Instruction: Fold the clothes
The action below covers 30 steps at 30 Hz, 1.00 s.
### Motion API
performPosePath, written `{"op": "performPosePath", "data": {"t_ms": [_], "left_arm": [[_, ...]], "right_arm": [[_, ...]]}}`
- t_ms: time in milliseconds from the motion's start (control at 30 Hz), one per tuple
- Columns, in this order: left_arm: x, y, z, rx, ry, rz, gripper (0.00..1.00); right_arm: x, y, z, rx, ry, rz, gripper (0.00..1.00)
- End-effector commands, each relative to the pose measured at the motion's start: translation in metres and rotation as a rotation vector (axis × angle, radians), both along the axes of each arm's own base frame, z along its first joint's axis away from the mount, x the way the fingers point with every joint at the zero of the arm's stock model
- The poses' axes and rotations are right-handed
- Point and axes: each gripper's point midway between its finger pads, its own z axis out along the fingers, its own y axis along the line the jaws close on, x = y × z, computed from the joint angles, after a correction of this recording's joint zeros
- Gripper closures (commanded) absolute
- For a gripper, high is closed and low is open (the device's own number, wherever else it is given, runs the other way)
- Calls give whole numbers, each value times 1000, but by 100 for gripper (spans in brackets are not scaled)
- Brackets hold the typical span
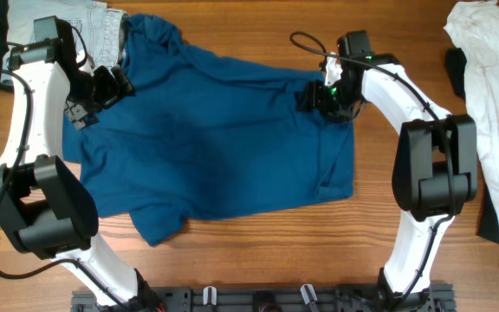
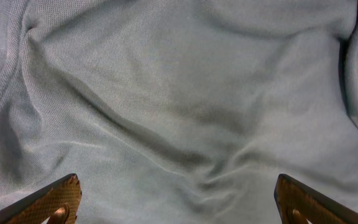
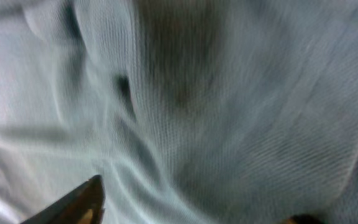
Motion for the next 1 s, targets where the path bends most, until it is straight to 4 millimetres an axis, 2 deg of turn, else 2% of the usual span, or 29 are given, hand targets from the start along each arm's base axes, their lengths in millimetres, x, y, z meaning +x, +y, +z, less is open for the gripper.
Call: {"op": "performPosePath", "data": {"t_ms": [0,100,133,167,433,600,767,867,967], "left_arm": [[1,0,2,3,-2,9,0],[1,-1,2,3,-2,9,0],[1,-1,2,3,-2,9,0],[1,-1,2,3,-2,9,0],[1,0,2,3,-2,9,0],[1,0,2,4,-3,9,0],[2,0,2,4,-5,9,0],[2,-1,2,4,-6,8,0],[2,0,2,4,-5,8,0]], "right_arm": [[20,-23,-7,-37,-56,-53,59],[37,-39,-3,-29,-103,-118,87],[42,-44,-2,-26,-119,-139,94],[47,-50,0,-27,-136,-158,96],[93,-95,21,-22,-315,-273,96],[121,-118,49,-20,-434,-313,96],[149,-129,79,-14,-588,-326,96],[160,-138,90,-48,-657,-354,96],[164,-156,91,-123,-672,-430,96]]}}
